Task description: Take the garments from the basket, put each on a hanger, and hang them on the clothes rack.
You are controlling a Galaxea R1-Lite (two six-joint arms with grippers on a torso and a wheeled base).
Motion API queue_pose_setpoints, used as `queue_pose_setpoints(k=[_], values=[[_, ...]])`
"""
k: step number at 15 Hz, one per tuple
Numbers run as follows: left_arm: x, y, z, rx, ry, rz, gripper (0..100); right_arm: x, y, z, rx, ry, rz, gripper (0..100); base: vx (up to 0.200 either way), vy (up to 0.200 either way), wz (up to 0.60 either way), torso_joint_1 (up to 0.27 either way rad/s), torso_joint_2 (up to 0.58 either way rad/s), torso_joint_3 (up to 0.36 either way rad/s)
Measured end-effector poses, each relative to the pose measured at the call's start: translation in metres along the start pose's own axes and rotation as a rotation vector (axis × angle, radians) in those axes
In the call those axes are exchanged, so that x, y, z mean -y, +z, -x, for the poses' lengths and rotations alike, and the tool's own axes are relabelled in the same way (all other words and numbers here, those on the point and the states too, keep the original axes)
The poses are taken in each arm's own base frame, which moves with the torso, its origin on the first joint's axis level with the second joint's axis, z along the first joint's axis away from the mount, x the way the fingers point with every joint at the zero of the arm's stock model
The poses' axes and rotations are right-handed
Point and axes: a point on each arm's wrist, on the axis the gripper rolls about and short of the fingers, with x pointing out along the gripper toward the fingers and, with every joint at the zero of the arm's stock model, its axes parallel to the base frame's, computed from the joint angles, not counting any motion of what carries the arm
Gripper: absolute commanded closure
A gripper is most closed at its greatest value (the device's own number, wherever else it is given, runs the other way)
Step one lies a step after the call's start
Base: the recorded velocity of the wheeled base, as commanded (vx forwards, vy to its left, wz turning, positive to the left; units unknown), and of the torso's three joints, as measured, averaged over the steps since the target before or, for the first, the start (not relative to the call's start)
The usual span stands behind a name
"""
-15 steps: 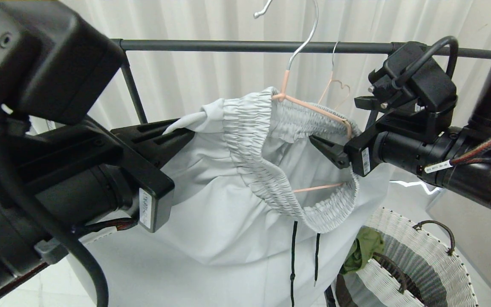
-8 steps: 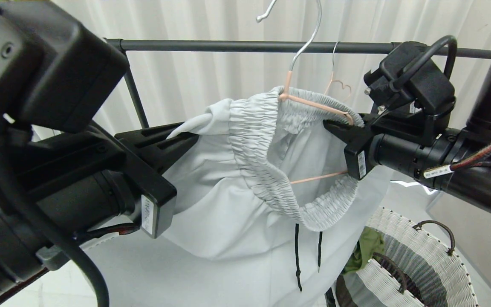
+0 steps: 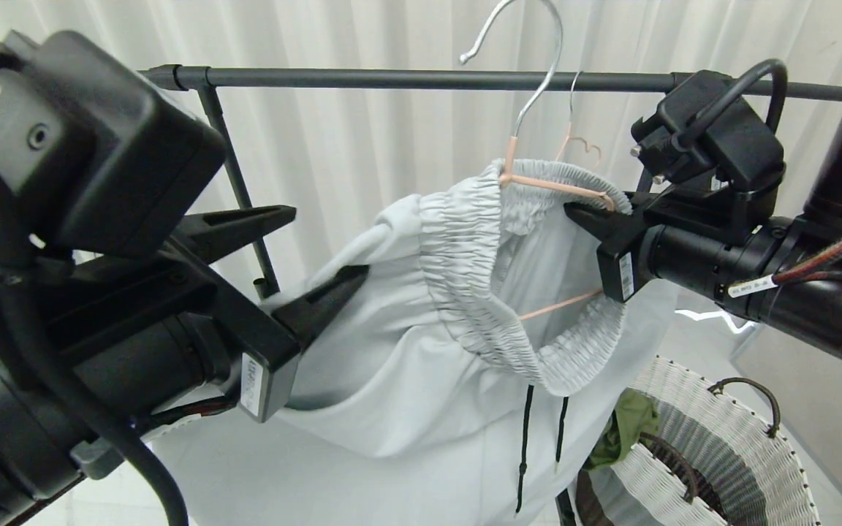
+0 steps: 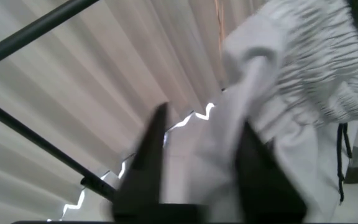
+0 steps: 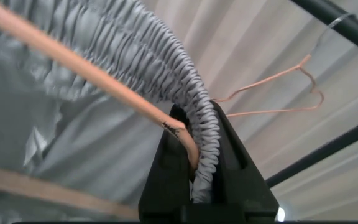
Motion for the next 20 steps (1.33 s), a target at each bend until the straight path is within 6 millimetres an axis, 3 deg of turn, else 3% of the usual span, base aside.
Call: queue_pose_setpoints(k=[11,13,18,20], values=[[-0.005,-0.02,0.022,-0.009,-0.01,0.002,0,0.024,0.005,0.01,0.021,-0.081,-0.002,100,0.0,0.0,0.0,0.0,0.0,0.0],[-0.005,-0.032,0.027,-0.038,-0.002,-0.007,0,0.025,0.006,0.011,0.024,-0.086,-0.003,100,0.0,0.0,0.0,0.0,0.0,0.0],[-0.007,-0.089,0.038,-0.193,0.01,0.003,0,0.028,0.009,0.016,0.027,-0.108,-0.006,100,0.0,0.0,0.0,0.0,0.0,0.0],[-0.004,-0.1,0.041,-0.226,0.01,0.078,0,0.027,0.01,0.016,0.03,-0.104,-0.007,100,0.0,0.0,0.0,0.0,0.0,0.0]])
